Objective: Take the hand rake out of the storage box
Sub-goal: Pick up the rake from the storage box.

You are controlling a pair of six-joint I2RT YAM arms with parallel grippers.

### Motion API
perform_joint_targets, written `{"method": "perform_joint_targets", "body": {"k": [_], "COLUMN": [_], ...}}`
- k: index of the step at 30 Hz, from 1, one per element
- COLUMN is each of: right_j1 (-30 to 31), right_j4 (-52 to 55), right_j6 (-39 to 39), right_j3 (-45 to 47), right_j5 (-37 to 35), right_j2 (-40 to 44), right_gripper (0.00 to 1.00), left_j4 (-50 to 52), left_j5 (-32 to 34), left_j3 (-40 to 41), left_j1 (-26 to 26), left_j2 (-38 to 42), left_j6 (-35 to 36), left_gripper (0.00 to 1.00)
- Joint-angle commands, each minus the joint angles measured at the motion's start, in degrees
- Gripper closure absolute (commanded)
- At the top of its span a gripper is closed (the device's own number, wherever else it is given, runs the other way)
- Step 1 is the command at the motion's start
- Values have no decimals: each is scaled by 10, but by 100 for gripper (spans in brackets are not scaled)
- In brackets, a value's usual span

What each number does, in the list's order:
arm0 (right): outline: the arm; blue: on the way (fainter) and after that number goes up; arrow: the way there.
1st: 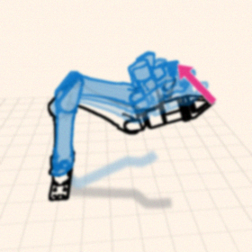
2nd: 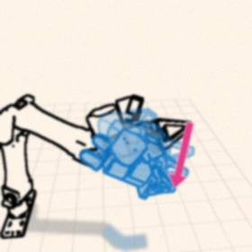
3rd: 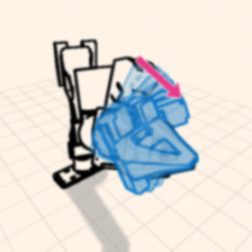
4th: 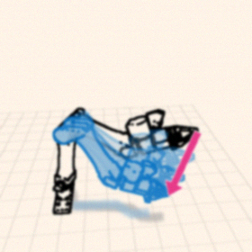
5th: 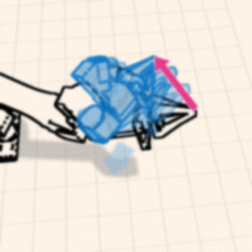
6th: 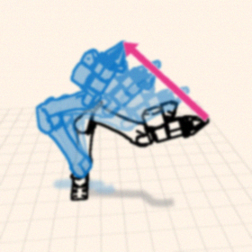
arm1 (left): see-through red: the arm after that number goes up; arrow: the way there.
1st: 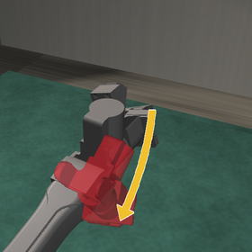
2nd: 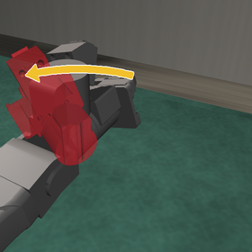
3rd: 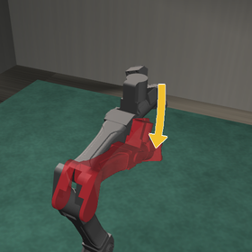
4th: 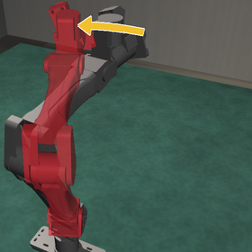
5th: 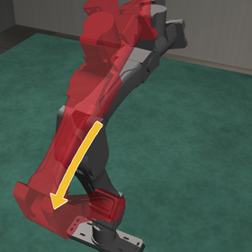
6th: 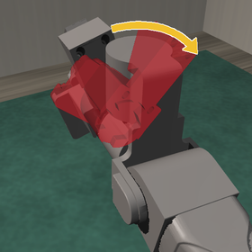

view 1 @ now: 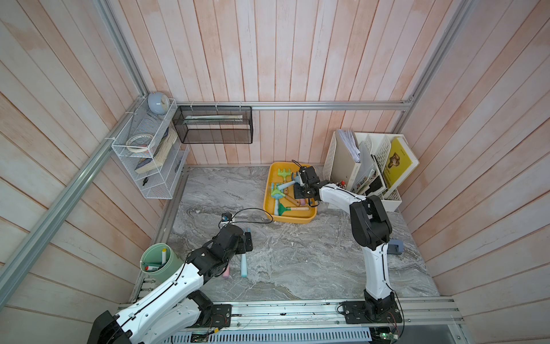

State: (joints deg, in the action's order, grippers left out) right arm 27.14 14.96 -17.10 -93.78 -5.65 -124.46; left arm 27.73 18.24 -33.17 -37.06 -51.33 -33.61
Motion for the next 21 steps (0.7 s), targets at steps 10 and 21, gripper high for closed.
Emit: {"method": "perform_joint_targets", "body": {"k": [10, 21], "right_j1": [18, 32], "right_j4": [-65, -37], "right_j6": [-302, -407], "right_j3": [-86, -173], "right_j5": [-64, -103], "right_j2": [-61, -140], "right_gripper": [24, 24], "left_j4": [-9, -6], "left_j5": [-5, 1], "left_j3": [5, 5], "left_j1": [-1, -1], "left_j2": [-5, -7], "left_j6": [8, 7], "left_gripper": [0, 0]}}
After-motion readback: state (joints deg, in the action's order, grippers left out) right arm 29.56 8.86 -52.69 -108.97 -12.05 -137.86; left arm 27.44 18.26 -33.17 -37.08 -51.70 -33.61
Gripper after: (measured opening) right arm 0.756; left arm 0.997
